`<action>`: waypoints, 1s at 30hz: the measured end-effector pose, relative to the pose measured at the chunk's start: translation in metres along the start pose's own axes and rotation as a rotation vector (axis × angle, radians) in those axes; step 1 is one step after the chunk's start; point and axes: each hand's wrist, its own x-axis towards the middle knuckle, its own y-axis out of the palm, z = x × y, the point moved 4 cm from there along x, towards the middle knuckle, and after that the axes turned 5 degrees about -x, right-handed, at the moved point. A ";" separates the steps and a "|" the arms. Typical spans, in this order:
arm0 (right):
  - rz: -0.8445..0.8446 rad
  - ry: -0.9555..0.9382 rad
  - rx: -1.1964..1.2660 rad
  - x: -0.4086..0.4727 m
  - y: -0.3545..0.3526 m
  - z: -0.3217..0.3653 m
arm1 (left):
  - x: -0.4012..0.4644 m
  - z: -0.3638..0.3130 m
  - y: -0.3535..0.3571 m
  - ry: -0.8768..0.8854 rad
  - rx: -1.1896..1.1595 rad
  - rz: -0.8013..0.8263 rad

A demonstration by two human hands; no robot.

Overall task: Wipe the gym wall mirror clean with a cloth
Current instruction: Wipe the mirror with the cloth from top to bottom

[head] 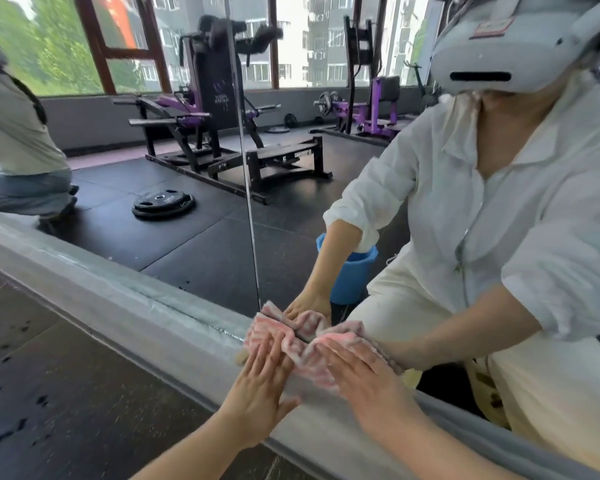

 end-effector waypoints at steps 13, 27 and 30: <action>-0.420 0.592 -0.233 0.096 -0.175 -0.259 | 0.240 -0.002 -0.273 -0.160 -0.195 -0.721; -0.131 0.189 -0.265 -0.034 -0.048 -0.106 | 0.105 -0.061 -0.081 0.163 -0.055 -0.345; -0.001 0.071 -0.220 -0.072 -0.027 -0.074 | 0.064 -0.066 -0.046 0.299 0.020 -0.145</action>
